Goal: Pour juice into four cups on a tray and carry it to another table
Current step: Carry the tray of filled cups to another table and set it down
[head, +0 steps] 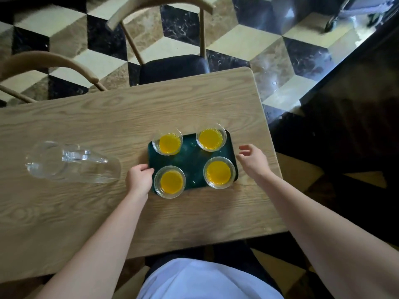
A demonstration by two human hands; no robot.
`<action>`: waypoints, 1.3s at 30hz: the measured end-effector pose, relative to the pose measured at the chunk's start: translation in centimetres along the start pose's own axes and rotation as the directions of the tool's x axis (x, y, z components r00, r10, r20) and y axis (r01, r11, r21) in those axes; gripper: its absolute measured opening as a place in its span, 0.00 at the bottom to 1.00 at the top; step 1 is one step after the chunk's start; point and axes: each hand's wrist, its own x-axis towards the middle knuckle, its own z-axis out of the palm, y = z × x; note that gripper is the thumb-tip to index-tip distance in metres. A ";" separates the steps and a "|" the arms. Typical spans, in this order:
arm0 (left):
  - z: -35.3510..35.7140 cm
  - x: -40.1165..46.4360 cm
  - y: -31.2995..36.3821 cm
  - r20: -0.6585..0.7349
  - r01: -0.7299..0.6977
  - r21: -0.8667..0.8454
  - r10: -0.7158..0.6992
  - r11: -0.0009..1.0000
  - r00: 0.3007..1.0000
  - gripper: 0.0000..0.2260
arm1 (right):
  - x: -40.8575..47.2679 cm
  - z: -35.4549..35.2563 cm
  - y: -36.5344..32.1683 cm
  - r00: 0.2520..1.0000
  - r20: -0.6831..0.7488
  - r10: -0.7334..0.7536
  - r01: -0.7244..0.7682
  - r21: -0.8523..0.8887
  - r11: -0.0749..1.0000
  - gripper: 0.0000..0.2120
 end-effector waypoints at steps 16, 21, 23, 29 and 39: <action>-0.4 4.1 -0.4 0.105 0.070 -0.070 -0.063 0.995 0.993 0.19 | 3.2 2.3 0.0 0.980 0.078 0.183 -0.197 0.253 0.947 0.14; -0.2 4.1 -0.4 0.120 0.084 -0.083 -0.073 0.993 0.990 0.22 | 2.7 2.5 0.6 0.981 0.080 0.176 -0.193 0.350 0.916 0.21; -0.1 3.9 -0.4 0.106 0.075 -0.082 -0.067 0.994 0.992 0.23 | 2.6 2.8 0.6 0.981 0.060 0.184 -0.193 0.384 0.903 0.22; 0.3 3.7 -0.6 0.071 0.068 -0.077 -0.063 0.995 0.995 0.21 | 1.7 4.0 0.1 0.978 -0.055 0.199 -0.151 0.468 0.871 0.20; 0.3 3.0 -0.7 0.063 0.022 -0.058 -0.019 0.998 0.998 0.19 | 1.4 2.9 -0.2 0.971 -0.114 0.211 -0.137 0.459 0.878 0.18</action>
